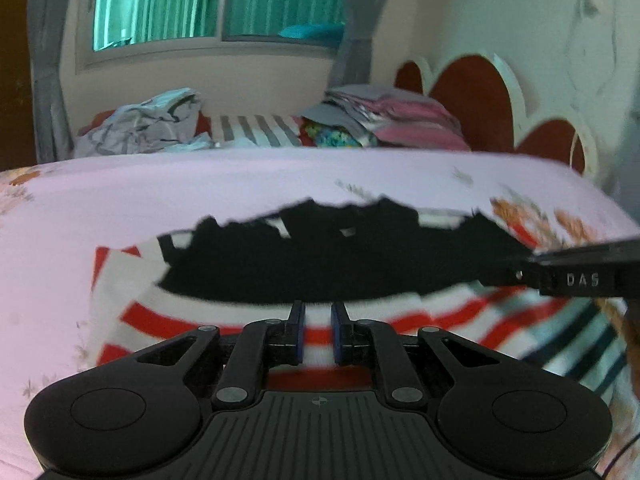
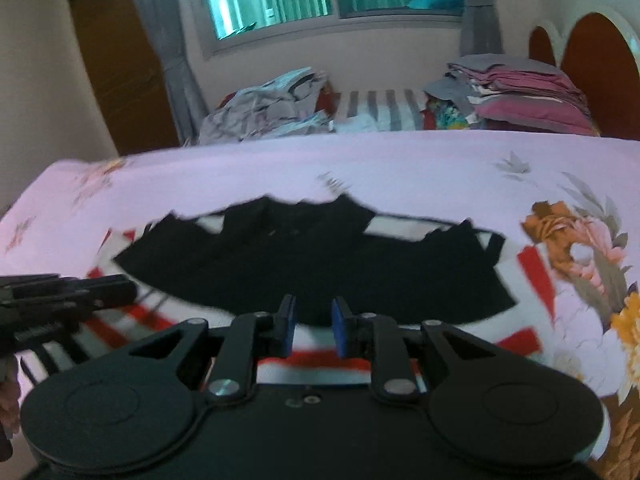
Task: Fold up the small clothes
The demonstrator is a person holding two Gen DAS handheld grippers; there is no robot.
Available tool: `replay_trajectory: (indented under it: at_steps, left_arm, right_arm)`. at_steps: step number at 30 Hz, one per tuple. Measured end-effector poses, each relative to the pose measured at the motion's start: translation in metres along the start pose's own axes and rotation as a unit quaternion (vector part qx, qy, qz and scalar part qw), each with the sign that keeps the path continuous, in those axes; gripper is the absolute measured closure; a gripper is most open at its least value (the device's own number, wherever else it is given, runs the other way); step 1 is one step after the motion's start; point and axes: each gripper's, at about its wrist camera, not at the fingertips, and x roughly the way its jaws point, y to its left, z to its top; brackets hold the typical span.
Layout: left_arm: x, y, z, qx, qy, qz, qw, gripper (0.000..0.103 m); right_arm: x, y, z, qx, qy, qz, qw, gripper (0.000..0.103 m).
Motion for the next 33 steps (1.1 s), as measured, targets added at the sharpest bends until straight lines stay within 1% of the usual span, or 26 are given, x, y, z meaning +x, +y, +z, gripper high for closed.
replay_trajectory:
  at_steps: [2, 3, 5, 7, 10, 12, 14, 18, 21, 22, 24, 27, 33]
  left_arm:
    - [0.005, 0.003, -0.01, 0.005, 0.014, 0.025, 0.9996, 0.092]
    - [0.007, 0.012, -0.016, -0.005, 0.014, 0.034, 0.9993, 0.092]
    - [0.004, 0.024, -0.021, -0.018, 0.003, 0.051, 0.9985, 0.092]
    - [0.0, 0.036, -0.021, -0.039, 0.005, 0.05, 0.998, 0.092]
    - [-0.008, 0.041, -0.021, -0.056, 0.01, 0.057, 0.9968, 0.092]
    - [-0.019, 0.037, -0.02, -0.073, 0.009, 0.055, 0.9958, 0.092]
    - [-0.023, 0.03, -0.021, -0.074, 0.006, 0.044, 0.9963, 0.092]
    - [-0.035, 0.012, -0.024, -0.064, 0.002, 0.021, 0.9978, 0.092]
    - [-0.035, 0.003, -0.026, -0.057, 0.008, 0.018, 0.9982, 0.092]
    - [-0.035, 0.002, -0.027, -0.057, 0.014, 0.021, 0.998, 0.092]
    - [-0.032, 0.003, -0.031, -0.059, 0.03, 0.027, 0.9975, 0.088]
    - [-0.032, 0.004, -0.034, -0.061, 0.034, 0.029, 0.9971, 0.087]
    - [-0.036, 0.007, -0.036, -0.065, 0.04, 0.033, 0.9965, 0.087]
  right_arm:
    - [0.001, 0.0, -0.009, -0.018, 0.005, -0.013, 1.0, 0.083]
    - [0.002, -0.001, -0.013, -0.027, 0.009, -0.026, 0.999, 0.084]
    - [0.003, -0.009, -0.024, -0.043, 0.016, -0.058, 0.997, 0.085]
    - [-0.002, -0.025, -0.033, -0.033, 0.006, -0.07, 0.997, 0.087]
    - [-0.01, -0.031, -0.032, -0.01, 0.014, -0.085, 0.996, 0.087]
    - [-0.018, -0.027, -0.032, 0.005, 0.01, -0.08, 0.997, 0.082]
    - [-0.028, -0.018, -0.033, 0.009, -0.001, -0.063, 0.998, 0.078]
    - [-0.038, 0.006, -0.037, 0.003, -0.009, -0.039, 0.999, 0.078]
    - [-0.038, 0.021, -0.04, -0.005, -0.004, -0.032, 0.999, 0.077]
    - [-0.037, 0.024, -0.043, -0.009, 0.0, -0.034, 0.999, 0.076]
    - [-0.035, 0.025, -0.048, -0.012, 0.008, -0.042, 0.999, 0.074]
    - [-0.029, 0.016, -0.057, -0.013, 0.031, -0.072, 0.997, 0.072]
    - [-0.049, -0.007, -0.066, 0.006, 0.025, -0.11, 0.994, 0.073]
